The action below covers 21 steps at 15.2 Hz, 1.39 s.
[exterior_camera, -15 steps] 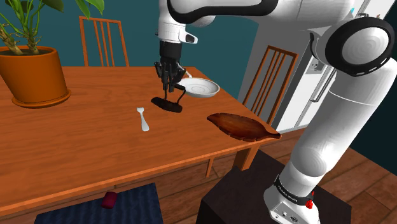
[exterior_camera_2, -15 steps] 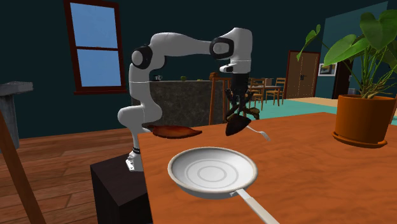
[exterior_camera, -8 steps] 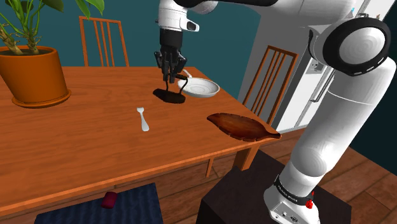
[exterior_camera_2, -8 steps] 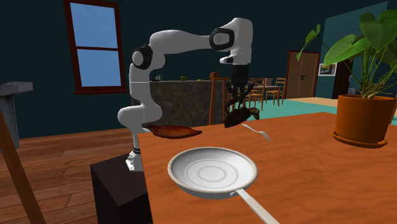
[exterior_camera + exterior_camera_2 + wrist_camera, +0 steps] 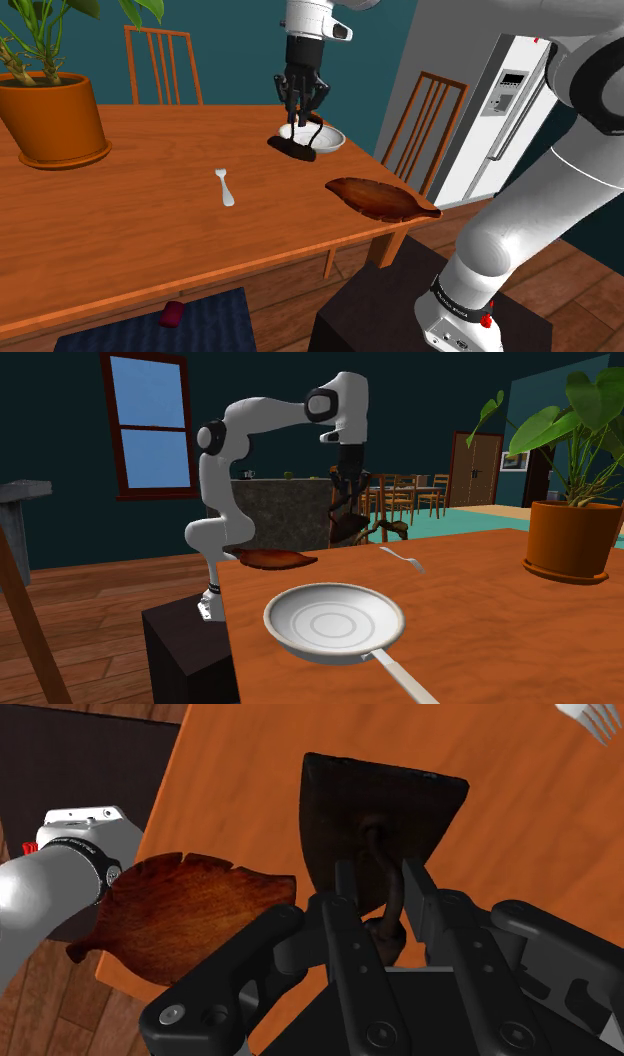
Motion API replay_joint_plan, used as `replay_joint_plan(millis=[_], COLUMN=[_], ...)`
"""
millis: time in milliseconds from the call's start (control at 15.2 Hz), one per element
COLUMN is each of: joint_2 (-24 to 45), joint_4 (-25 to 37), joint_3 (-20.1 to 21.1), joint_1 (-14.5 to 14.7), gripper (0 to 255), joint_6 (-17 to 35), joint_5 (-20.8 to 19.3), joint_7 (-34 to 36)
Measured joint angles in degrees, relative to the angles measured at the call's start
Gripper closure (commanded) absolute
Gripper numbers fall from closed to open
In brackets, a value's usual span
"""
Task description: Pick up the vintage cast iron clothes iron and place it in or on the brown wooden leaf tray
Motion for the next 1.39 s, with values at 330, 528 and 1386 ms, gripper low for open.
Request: replay_joint_plan(millis=[330, 528, 1386], joint_2=[-11.5, -18.2, -37.0], joint_4=[-8.6, -13.0, -24.9], joint_3=[-4.6, -7.6, -16.6], joint_1=[-0.1, 0.3, 1.7], gripper=[255, 255, 255], joint_6=[-2.9, -5.5, -14.0], joint_5=[3.3, 4.2, 2.7], joint_7=[-5.2, -8.0, -15.1])
